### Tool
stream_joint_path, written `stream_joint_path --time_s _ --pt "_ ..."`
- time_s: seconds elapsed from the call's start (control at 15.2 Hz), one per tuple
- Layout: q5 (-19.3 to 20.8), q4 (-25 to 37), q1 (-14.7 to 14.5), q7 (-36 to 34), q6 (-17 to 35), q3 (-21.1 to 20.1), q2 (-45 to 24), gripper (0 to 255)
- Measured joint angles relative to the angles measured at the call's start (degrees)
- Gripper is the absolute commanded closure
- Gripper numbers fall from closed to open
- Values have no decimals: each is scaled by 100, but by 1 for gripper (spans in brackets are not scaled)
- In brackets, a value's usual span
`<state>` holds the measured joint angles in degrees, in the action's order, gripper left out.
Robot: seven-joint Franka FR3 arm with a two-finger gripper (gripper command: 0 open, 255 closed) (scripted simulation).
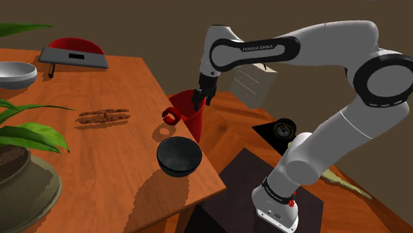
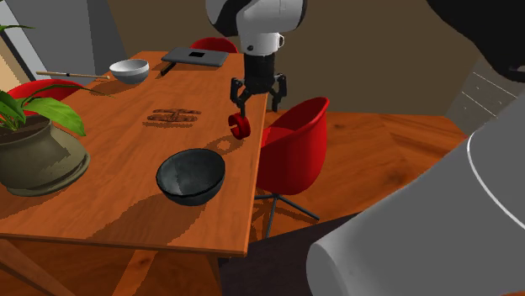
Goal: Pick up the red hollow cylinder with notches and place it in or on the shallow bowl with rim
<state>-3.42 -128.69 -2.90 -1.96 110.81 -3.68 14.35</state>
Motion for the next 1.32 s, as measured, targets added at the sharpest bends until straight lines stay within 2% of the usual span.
stream_joint_path --time_s 0.4,0.73,0.86,1.32 --pt "248 969 -73 -345 449 -177 -1242 0" --pt "539 1883 -196 -686 693 -267 -2280 0" --pt "665 2424 -266 -815 667 -282 -2752 0" --pt "759 2430 -297 -888 1077 -265 -3145 0"
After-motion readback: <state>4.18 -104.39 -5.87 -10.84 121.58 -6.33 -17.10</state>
